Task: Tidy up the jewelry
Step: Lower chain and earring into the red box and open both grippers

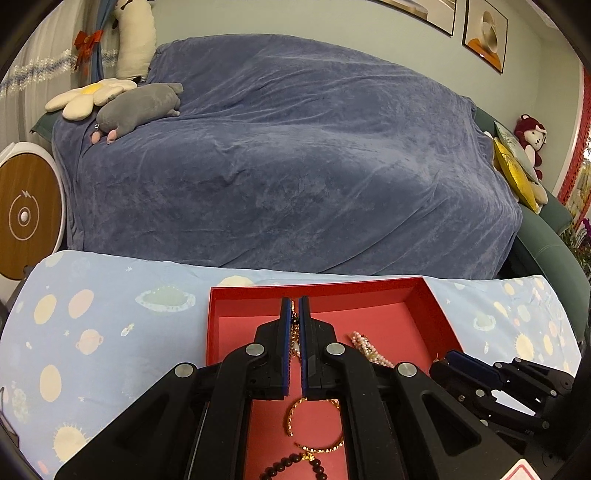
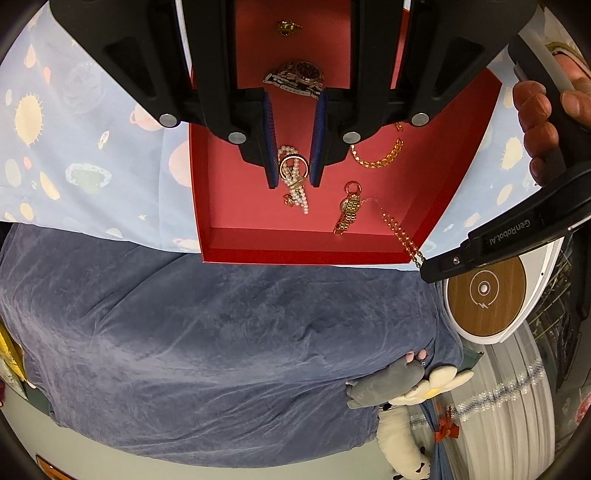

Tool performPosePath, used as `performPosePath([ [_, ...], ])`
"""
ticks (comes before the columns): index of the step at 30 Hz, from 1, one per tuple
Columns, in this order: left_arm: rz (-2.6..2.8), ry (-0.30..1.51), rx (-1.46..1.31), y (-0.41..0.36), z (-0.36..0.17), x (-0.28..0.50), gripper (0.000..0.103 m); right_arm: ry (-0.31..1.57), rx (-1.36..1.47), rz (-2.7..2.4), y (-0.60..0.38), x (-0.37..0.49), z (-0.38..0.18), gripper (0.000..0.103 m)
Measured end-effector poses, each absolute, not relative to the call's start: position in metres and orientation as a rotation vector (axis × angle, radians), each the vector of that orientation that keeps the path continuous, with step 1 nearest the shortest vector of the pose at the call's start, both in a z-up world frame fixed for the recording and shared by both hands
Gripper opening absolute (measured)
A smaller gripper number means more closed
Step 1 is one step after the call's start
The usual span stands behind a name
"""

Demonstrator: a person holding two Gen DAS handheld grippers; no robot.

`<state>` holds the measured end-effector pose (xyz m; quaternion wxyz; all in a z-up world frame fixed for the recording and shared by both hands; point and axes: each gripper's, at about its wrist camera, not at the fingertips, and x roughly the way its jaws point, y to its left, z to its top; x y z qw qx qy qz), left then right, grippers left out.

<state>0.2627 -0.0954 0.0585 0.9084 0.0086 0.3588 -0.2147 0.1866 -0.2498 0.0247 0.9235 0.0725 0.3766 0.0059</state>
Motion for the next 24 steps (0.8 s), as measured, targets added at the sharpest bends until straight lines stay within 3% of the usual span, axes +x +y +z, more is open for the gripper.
performPosePath([
  [12, -0.426, 0.756, 0.034, -0.096, 0.04, 0.267, 0.002, 0.781, 0.149, 0.007, -0.254, 0.19, 0.016, 0.016],
  [24, -0.442, 0.709, 0.012, -0.098, 0.065, 0.277, 0.002, 0.758, 0.161, 0.012, -0.26, 0.197, 0.022, 0.016],
])
